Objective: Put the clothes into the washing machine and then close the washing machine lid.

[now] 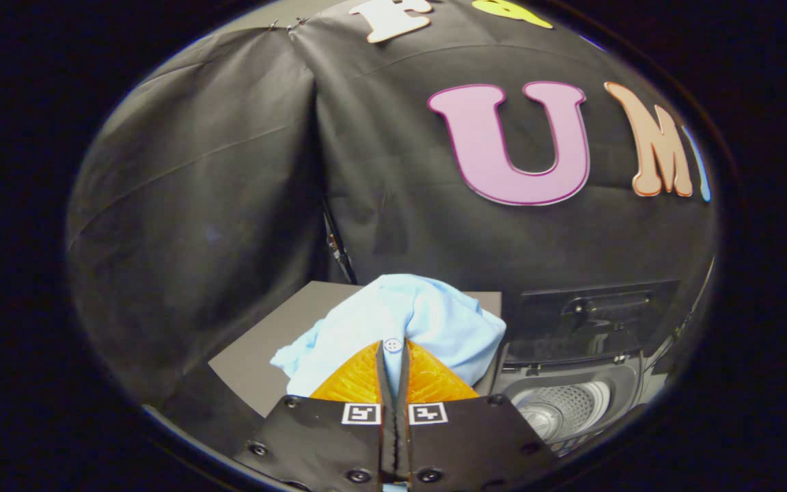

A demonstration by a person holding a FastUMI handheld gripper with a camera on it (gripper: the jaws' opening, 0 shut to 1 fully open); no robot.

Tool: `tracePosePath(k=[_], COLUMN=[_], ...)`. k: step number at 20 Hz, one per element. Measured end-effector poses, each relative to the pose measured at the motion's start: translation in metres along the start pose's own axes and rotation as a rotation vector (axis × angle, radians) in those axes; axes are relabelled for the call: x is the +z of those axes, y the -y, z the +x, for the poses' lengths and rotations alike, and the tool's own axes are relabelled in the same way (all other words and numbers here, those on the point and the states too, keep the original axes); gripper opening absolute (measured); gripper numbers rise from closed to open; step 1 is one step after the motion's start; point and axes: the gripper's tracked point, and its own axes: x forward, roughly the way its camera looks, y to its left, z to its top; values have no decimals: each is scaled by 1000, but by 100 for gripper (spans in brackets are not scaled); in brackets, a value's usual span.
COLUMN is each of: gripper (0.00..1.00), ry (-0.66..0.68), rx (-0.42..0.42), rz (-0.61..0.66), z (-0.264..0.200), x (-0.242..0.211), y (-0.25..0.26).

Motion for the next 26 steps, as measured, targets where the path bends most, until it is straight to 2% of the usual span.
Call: tracePosePath(k=[4, 12, 17, 26], gripper=[1, 1, 1, 1], ry=[49, 125, 106, -57], rx=[-22, -137, -202, -246], rz=[63, 105, 76, 112], z=[-42, -92, -94, -39], x=[29, 47, 23, -85], y=[46, 167, 210, 260])
